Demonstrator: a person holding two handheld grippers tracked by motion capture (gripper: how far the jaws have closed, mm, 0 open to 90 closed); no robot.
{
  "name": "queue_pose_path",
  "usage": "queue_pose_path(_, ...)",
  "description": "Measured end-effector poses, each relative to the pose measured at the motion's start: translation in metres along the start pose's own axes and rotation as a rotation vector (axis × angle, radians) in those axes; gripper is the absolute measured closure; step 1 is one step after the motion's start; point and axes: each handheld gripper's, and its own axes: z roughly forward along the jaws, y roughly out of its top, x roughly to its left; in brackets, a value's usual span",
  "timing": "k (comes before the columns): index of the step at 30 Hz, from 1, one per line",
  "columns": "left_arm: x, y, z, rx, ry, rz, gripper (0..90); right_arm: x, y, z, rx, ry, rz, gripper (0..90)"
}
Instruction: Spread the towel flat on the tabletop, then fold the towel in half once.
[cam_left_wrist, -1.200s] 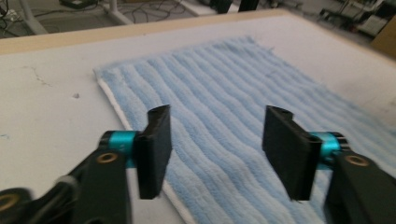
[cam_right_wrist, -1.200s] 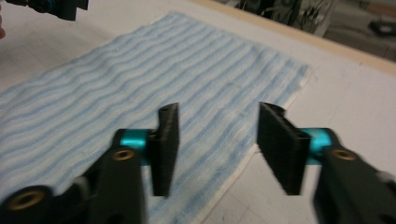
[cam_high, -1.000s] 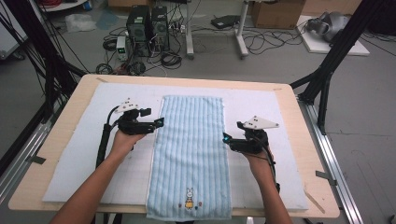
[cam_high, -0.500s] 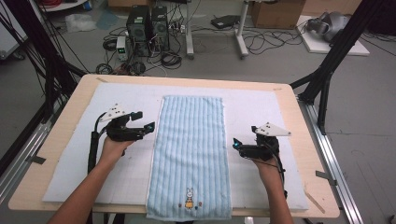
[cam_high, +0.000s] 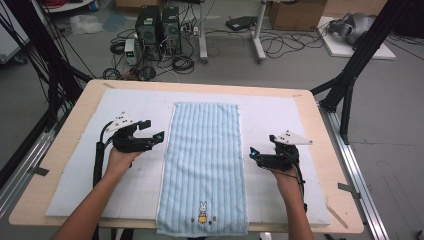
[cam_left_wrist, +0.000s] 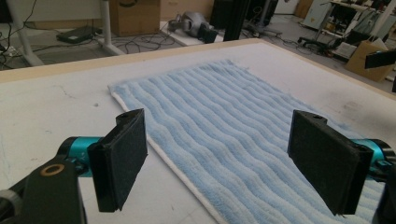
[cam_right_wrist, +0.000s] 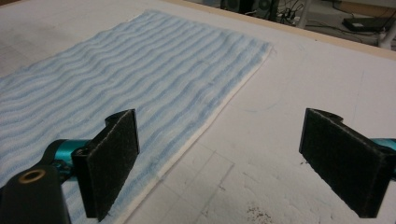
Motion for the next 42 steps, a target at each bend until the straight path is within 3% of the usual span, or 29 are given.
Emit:
queue_pose_path(5,0.001,-0.002,0.004,0.016,-0.013,-0.008,22.7,0.0,0.0,0.001,0.002,0.002,-0.002,11.3)
queue_pose_path(12,0.006,-0.003,0.004,0.023,0.011,-0.037,20.2,0.001,0.0,0.005,0.014,0.013,0.008,11.3)
queue_pose_path(17,0.014,-0.003,0.009,0.051,0.019,-0.066,20.3,-0.005,0.001,0.012,0.044,0.023,0.045,11.3)
queue_pose_path(22,0.021,0.004,0.016,0.024,0.036,-0.087,19.2,-0.013,0.008,0.024,0.067,0.046,0.065,11.4)
queue_pose_path(32,0.037,0.013,0.059,0.171,0.084,-0.11,22.5,-0.021,0.037,0.071,0.152,0.064,0.07,12.1)
queue_pose_path(37,0.042,0.016,0.083,0.266,0.124,-0.089,27.2,-0.023,0.046,0.095,0.197,0.037,0.093,22.1)
queue_pose_path(39,0.042,0.015,0.092,0.314,0.152,-0.085,33.7,-0.024,0.05,0.103,0.215,0.028,0.107,29.1)
queue_pose_path(42,0.042,0.011,0.101,0.331,0.174,-0.085,43.8,-0.022,0.055,0.114,0.246,0.004,0.092,41.1)
